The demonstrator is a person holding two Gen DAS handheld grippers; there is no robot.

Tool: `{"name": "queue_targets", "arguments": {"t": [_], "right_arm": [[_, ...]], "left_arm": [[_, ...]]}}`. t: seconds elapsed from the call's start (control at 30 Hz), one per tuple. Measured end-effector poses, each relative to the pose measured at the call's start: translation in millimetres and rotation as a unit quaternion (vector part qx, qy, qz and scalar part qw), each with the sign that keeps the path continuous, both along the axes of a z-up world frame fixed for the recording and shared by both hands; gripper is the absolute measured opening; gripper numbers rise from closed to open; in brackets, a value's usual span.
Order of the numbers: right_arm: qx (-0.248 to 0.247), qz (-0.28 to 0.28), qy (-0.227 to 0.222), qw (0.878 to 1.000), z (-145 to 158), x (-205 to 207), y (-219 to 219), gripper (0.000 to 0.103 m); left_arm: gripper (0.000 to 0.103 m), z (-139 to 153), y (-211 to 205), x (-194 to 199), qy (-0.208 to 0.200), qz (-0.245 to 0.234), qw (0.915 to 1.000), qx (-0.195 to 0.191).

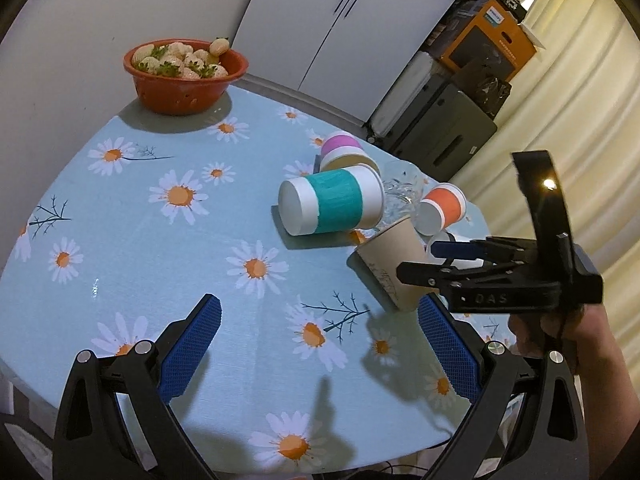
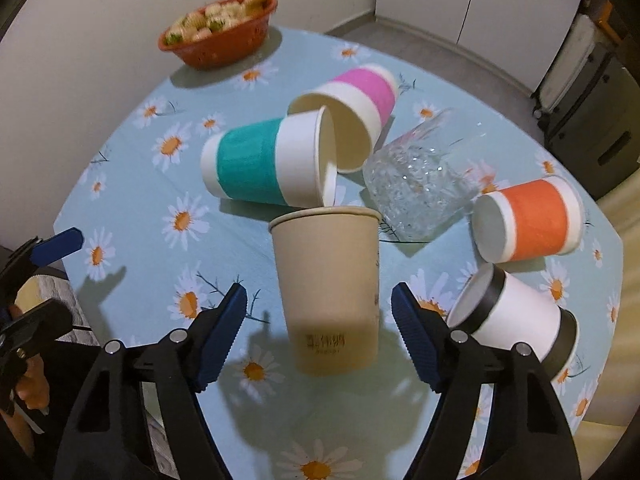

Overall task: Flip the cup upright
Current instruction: 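Reach the right gripper to the tan kraft cup lying on its side and grasp it, then lift the tan cup with the right gripper and set it upright on the table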

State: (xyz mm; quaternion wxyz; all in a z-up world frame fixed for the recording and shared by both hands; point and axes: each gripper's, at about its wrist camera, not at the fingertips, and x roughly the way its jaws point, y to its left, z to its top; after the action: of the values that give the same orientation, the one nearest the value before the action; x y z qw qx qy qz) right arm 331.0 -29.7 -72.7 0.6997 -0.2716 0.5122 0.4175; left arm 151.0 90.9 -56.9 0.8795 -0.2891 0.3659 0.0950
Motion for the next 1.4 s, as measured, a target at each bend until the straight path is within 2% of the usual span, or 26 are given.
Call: {"name": "queue_targets", "arguments": {"t": [0.2, 0.23, 0.27, 0.37, 0.6, 0.77, 0.93, 1.03, 1.2, 1.4], "right_arm": [[-0.046, 0.004, 0.045, 0.998, -22, 17, 18, 0.073], [-0.051, 0.004, 0.052, 0.997, -25, 18, 20, 0.07], [-0.056, 0.003, 0.052, 0.997, -27, 19, 20, 0.062], [-0.057, -0.002, 0.064, 0.996, -28, 20, 20, 0.06], [-0.034, -0.029, 0.093, 0.995, -11, 16, -2, 0.06], [0.01, -0.074, 0.121, 0.99, 10, 2, -31, 0.06], [0.056, -0.142, 0.148, 0.977, 23, -17, -67, 0.06], [0.073, -0.164, 0.15, 0.972, 25, -26, -84, 0.06], [0.098, -0.207, 0.171, 0.958, 15, -39, -105, 0.06], [0.13, -0.265, 0.194, 0.936, -2, -54, -123, 0.06]], "left_arm": [[0.096, -3, 6, -3, 0.008, 0.006, 0.9999, -0.01], [0.096, -3, 6, -3, 0.007, 0.005, 0.9999, -0.012], [0.096, -2, 5, -4, 0.006, 0.005, 0.9999, -0.014], [0.096, -1, 4, -4, 0.003, 0.0, 0.9999, -0.015], [0.096, 2, 2, -8, -0.003, -0.008, 0.9997, -0.021], [0.096, 2, 0, -13, -0.001, -0.011, 0.9996, -0.024], [0.096, 2, -3, -17, 0.001, -0.015, 0.9996, -0.024], [0.096, 2, -8, -19, 0.003, -0.022, 0.9995, -0.021], [0.096, 0, -13, -20, 0.011, -0.026, 0.9995, -0.013], [0.096, -5, -17, -20, 0.025, -0.031, 0.9992, -0.007]]}}
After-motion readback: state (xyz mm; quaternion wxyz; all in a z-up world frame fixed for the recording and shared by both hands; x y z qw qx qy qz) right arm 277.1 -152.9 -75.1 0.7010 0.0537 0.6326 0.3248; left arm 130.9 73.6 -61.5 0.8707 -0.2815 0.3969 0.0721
